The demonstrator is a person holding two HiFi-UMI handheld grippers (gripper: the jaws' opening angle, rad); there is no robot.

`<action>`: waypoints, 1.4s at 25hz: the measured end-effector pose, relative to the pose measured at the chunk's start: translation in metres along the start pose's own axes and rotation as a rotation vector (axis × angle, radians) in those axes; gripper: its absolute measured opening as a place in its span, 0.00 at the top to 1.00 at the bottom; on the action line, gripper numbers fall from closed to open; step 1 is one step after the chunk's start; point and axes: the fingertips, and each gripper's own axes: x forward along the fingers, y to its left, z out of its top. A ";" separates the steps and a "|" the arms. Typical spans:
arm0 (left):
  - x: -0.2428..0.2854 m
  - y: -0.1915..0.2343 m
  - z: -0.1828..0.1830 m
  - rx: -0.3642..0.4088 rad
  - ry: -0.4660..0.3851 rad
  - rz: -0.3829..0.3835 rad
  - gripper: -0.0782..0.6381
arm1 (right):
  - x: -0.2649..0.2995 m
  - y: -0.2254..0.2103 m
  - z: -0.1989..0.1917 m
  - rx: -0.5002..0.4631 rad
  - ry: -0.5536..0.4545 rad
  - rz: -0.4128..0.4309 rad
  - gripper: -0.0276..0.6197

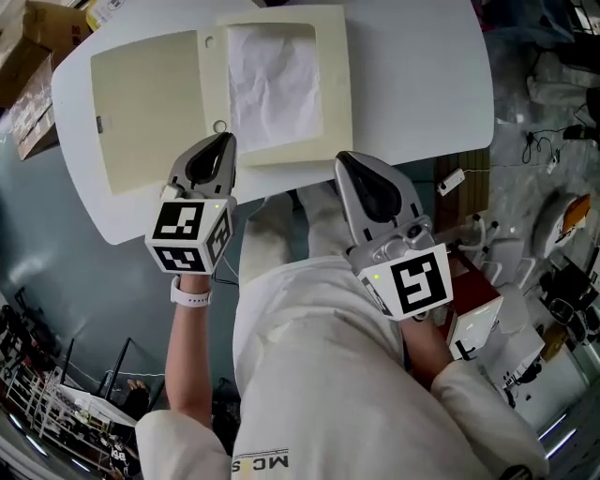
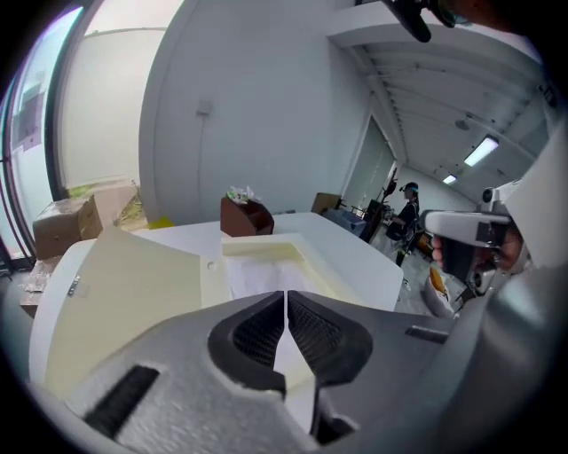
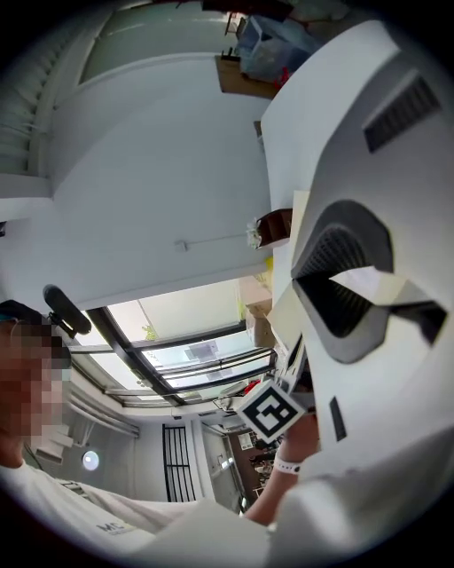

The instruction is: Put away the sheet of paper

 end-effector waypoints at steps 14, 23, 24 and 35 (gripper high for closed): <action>-0.138 -0.060 0.073 0.027 -0.285 0.060 0.86 | -0.035 0.006 0.067 -0.124 -0.115 -0.027 0.94; -0.174 -0.067 0.080 0.009 -0.365 0.094 0.86 | -0.048 0.016 0.089 -0.172 -0.157 -0.017 0.94; -0.174 -0.067 0.080 0.010 -0.365 0.093 0.86 | -0.048 0.016 0.091 -0.172 -0.160 -0.017 0.94; -0.174 -0.066 0.088 0.019 -0.384 0.097 0.86 | -0.045 0.023 0.094 -0.203 -0.159 -0.001 0.94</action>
